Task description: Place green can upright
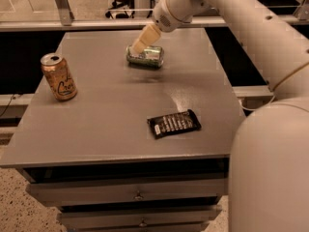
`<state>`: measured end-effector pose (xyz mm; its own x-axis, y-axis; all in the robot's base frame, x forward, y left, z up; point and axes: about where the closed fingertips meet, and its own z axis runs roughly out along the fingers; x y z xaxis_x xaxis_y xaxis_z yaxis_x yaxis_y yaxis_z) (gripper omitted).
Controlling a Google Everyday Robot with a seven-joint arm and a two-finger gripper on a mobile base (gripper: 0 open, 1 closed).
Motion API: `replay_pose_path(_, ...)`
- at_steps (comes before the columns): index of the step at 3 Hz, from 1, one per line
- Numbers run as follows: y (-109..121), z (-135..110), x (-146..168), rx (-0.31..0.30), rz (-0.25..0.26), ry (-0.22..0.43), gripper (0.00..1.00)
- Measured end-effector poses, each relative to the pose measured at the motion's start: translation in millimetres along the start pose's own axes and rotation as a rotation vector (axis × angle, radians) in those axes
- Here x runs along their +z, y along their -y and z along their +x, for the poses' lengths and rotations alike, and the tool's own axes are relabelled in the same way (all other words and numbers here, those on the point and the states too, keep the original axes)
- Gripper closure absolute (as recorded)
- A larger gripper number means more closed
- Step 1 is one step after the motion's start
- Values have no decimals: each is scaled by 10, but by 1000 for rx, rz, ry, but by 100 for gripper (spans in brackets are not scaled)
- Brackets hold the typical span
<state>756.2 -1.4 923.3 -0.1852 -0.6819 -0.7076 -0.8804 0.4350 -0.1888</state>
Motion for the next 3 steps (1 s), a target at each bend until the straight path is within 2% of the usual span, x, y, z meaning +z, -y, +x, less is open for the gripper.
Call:
replay_pose_path(1, 153, 11, 391, 21, -23, -27, 0)
replay_pose_path(2, 194, 73, 589, 2, -30, -92, 0)
replay_pose_path(3, 168, 109, 732, -62, -28, -195, 0)
